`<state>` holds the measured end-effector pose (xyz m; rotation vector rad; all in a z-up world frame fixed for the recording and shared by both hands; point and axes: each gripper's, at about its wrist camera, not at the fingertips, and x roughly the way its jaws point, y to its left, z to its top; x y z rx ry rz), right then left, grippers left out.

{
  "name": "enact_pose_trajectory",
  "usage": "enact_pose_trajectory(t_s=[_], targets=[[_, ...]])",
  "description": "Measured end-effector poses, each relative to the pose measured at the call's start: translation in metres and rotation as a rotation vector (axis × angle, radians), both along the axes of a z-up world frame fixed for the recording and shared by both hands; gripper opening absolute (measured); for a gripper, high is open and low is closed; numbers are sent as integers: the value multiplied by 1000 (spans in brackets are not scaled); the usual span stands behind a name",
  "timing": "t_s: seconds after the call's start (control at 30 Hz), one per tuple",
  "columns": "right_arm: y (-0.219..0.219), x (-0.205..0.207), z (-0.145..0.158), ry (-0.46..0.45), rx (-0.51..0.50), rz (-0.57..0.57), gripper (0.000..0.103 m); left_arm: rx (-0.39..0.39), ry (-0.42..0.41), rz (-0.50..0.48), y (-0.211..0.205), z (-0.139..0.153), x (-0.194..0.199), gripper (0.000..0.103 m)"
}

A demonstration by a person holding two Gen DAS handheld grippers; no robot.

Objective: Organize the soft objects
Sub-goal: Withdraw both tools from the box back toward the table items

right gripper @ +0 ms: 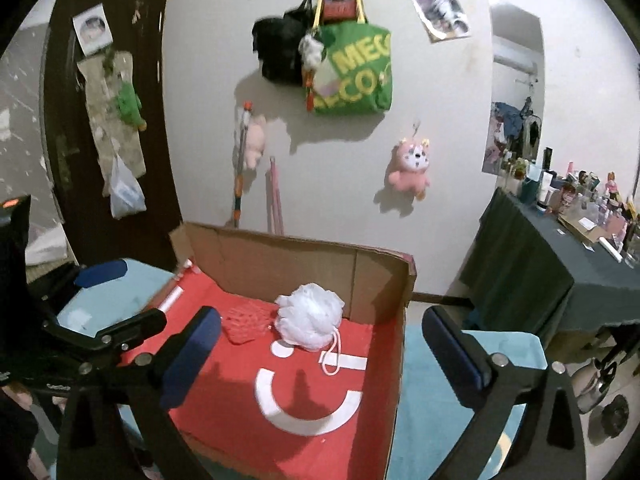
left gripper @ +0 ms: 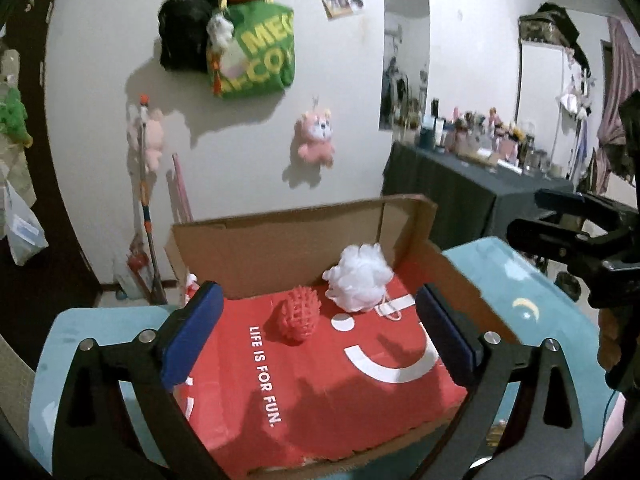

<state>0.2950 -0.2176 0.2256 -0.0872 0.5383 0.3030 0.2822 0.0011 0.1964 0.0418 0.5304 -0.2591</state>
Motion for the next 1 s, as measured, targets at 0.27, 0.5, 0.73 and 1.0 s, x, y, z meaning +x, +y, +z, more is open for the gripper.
enact_pose_trajectory(t_s=[0.27,0.5,0.73,1.0], targets=[[-8,-71,21,-101,22,2,103,-48,-108,7,-1,26,-65,103],[-14,-135,23,-173,42,6,103,-85,-194,-11,-1,32,-127,103],[-20,-190,5,-226,57,-15,103,-79,-235,27,-4,16,-181,103],[-15,-248,-32,-286,8,-57,103,-59,-243,73,-10,-17,-230,103]])
